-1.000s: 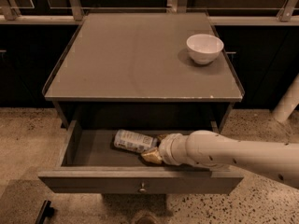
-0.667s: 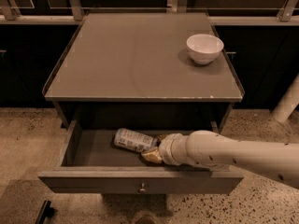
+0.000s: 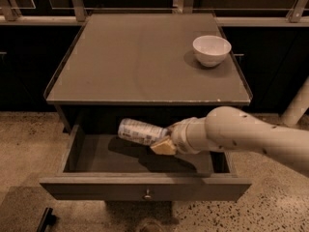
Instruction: Pick blue plastic bottle from top drawer and place on counter
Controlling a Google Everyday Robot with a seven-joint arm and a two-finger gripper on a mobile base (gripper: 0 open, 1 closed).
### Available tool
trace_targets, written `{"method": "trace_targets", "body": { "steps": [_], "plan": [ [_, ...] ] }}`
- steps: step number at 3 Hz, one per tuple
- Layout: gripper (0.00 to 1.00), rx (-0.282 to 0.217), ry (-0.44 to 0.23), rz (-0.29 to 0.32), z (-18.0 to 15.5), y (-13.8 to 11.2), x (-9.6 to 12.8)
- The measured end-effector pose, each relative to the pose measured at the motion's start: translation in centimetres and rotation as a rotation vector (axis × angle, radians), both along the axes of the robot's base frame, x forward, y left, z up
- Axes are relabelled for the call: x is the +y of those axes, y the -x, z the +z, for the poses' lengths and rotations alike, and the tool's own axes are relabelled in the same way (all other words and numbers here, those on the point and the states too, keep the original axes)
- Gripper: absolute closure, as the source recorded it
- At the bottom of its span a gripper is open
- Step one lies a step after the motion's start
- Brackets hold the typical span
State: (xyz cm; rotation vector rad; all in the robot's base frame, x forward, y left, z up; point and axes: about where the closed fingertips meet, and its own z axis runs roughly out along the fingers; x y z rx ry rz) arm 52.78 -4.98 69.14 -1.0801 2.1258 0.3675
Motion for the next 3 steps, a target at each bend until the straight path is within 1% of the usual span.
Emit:
{"method": "trace_targets", "body": {
  "steps": [1,2,3],
  "plan": [
    [1.0,0.0,0.046,-0.016,6.5,1.0,-2.3],
    [1.0,0.038,0.039,-0.02,11.0,2.7,-4.3],
    [1.0,0.071,0.026,-0.027,14.4,4.5,-5.7]
  ]
}}
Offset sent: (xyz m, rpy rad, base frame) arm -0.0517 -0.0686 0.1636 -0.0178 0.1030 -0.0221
